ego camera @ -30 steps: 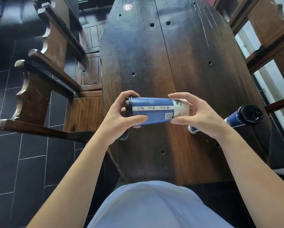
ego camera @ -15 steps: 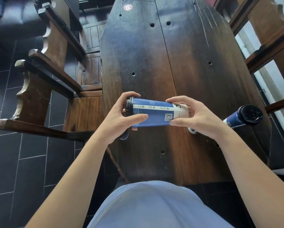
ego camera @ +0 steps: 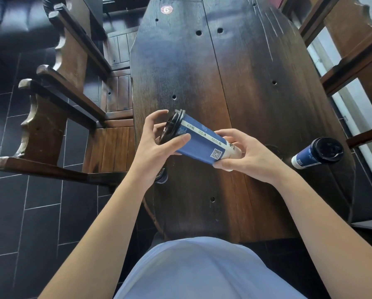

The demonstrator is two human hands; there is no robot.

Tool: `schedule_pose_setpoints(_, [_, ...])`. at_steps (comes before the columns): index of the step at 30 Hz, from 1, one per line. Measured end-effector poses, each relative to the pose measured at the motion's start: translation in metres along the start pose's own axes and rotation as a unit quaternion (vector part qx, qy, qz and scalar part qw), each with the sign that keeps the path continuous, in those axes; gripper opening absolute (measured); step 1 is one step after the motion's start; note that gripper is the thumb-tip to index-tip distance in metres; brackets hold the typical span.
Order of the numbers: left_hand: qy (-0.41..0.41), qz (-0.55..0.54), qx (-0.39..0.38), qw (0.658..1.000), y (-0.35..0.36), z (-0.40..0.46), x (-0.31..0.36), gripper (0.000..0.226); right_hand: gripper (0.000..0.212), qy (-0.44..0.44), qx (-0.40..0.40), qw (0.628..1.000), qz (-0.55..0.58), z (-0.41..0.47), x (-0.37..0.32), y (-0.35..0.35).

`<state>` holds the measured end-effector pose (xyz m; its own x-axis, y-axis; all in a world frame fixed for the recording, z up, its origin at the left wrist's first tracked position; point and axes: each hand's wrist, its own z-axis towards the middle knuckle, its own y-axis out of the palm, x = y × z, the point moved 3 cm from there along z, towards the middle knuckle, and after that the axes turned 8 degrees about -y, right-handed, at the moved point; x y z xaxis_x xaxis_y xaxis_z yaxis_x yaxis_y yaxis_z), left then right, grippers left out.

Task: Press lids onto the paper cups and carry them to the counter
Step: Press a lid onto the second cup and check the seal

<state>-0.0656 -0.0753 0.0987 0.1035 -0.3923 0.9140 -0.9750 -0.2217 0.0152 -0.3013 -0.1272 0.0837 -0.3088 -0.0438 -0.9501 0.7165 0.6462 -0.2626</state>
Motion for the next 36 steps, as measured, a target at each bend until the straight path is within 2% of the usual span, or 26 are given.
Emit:
schedule_pose_setpoints(5, [-0.007, -0.043, 0.01, 0.999, 0.001, 0.005, 0.003, 0.091, 0.067, 0.007, -0.012, 1.0, -0.015, 0.004, -0.002, 0.017])
schedule_pose_setpoints(11, [-0.066, -0.07, -0.022, 0.995, 0.007, 0.005, 0.002, 0.085, 0.076, 0.012, -0.004, 1.0, -0.01, 0.009, -0.004, 0.038])
schedule_pose_setpoints(15, [-0.077, -0.071, -0.022, 0.994, 0.012, 0.007, 0.005, 0.072, 0.082, 0.027, -0.002, 0.999, -0.017, 0.012, -0.002, 0.054])
schedule_pose_setpoints(19, [-0.08, -0.054, -0.033, 0.995, 0.015, 0.008, 0.009, 0.069, 0.088, 0.038, -0.007, 0.999, -0.031, 0.013, -0.003, 0.065])
schedule_pose_setpoints(23, [-0.081, -0.034, -0.051, 0.995, 0.015, 0.007, 0.009, 0.074, 0.08, 0.039, -0.023, 0.999, -0.001, 0.013, -0.011, 0.057])
schedule_pose_setpoints(29, [-0.091, -0.016, -0.088, 0.992, 0.016, 0.003, 0.003, 0.091, 0.07, 0.024, 0.004, 0.999, 0.048, 0.022, -0.023, 0.017])
schedule_pose_setpoints(36, [-0.098, -0.027, -0.122, 0.987, 0.019, 0.003, 0.001, 0.074, 0.063, 0.01, 0.006, 0.998, 0.06, 0.031, -0.034, 0.007])
